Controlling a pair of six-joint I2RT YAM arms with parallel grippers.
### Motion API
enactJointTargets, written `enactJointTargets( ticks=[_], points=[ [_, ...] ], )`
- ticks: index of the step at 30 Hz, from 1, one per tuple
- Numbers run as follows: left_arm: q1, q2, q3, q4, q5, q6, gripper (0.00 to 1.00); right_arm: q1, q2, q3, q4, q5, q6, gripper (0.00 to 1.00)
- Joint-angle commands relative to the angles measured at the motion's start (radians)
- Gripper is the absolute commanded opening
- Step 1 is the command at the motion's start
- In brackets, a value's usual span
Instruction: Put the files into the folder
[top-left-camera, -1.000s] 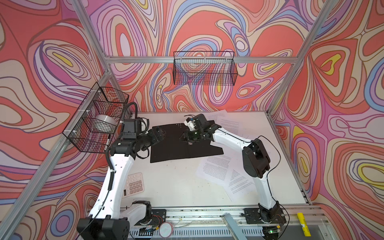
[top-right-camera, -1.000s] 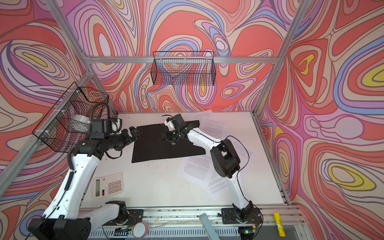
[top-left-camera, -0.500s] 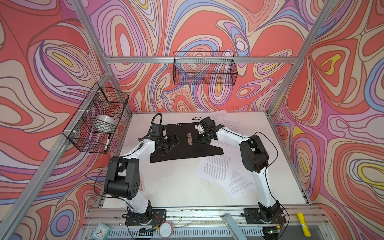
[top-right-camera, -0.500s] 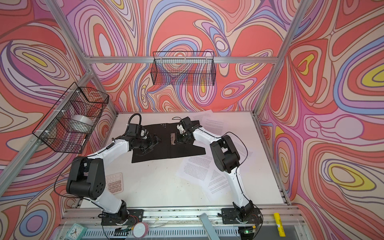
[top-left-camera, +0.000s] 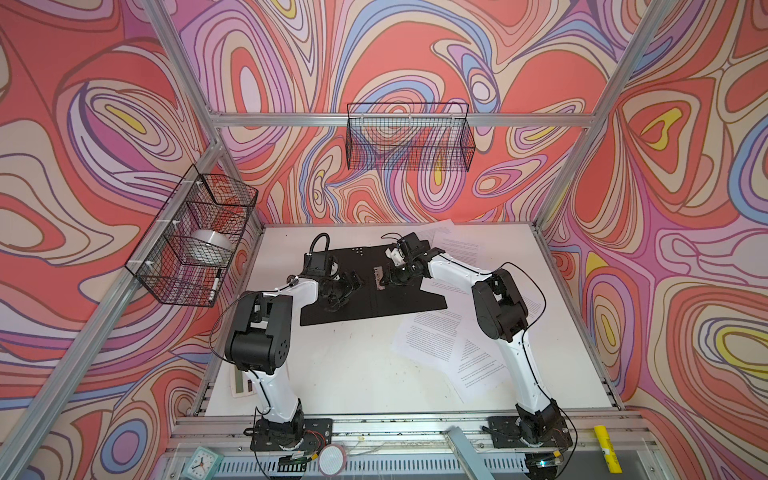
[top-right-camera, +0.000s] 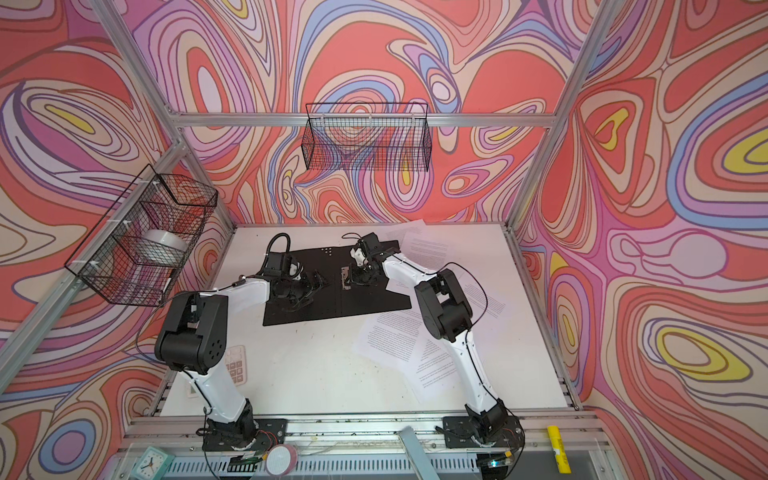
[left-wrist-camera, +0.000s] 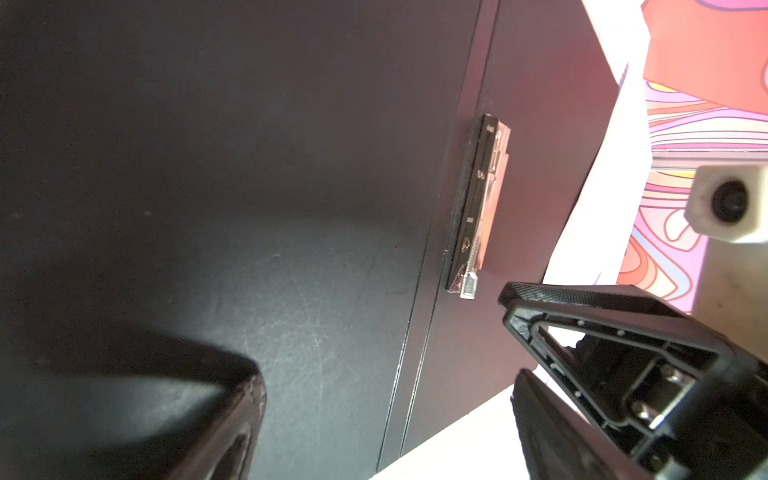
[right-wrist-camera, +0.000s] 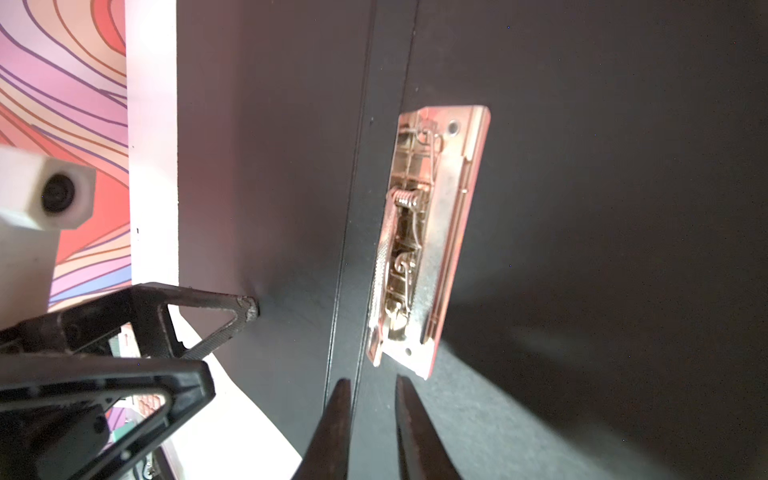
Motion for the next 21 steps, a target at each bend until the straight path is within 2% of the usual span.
enactJointTargets(
  ticks=[1, 12, 21],
  points=[
    [0.004, 0.035, -0.036, -0.068, -0.074, 0.002, 0.93, 0.004, 0.048, 0.045, -0.018, -0.016, -0.005, 0.20],
    [0.006, 0.039, -0.071, -0.046, -0.061, -0.007, 0.92, 0.017, 0.110, 0.113, -0.050, -0.007, 0.006, 0.16],
    [0.010, 0.036, -0.071, -0.037, -0.053, -0.011, 0.92, 0.017, 0.120, 0.102, -0.043, 0.003, 0.020, 0.06]
  ],
)
